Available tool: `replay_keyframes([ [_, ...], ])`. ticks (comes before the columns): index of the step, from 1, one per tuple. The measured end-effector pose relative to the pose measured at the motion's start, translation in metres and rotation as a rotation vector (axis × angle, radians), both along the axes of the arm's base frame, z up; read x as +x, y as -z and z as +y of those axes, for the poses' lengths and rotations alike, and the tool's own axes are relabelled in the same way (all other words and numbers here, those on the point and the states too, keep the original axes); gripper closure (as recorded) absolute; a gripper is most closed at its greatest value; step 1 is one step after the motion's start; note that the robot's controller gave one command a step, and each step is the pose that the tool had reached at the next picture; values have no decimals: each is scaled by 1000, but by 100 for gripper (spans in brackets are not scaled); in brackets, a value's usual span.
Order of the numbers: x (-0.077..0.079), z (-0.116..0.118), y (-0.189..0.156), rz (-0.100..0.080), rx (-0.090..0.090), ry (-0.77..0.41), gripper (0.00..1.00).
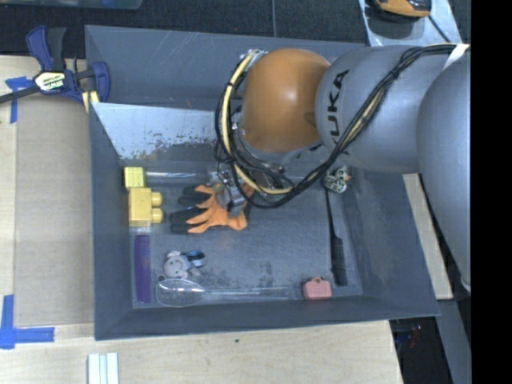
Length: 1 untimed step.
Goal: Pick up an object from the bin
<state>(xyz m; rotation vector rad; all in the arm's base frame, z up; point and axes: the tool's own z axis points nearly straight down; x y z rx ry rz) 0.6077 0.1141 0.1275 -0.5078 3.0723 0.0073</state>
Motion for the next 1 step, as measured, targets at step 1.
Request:
replay_keyframes([
  [1, -3, -1, -23, 11, -2, 1, 100],
])
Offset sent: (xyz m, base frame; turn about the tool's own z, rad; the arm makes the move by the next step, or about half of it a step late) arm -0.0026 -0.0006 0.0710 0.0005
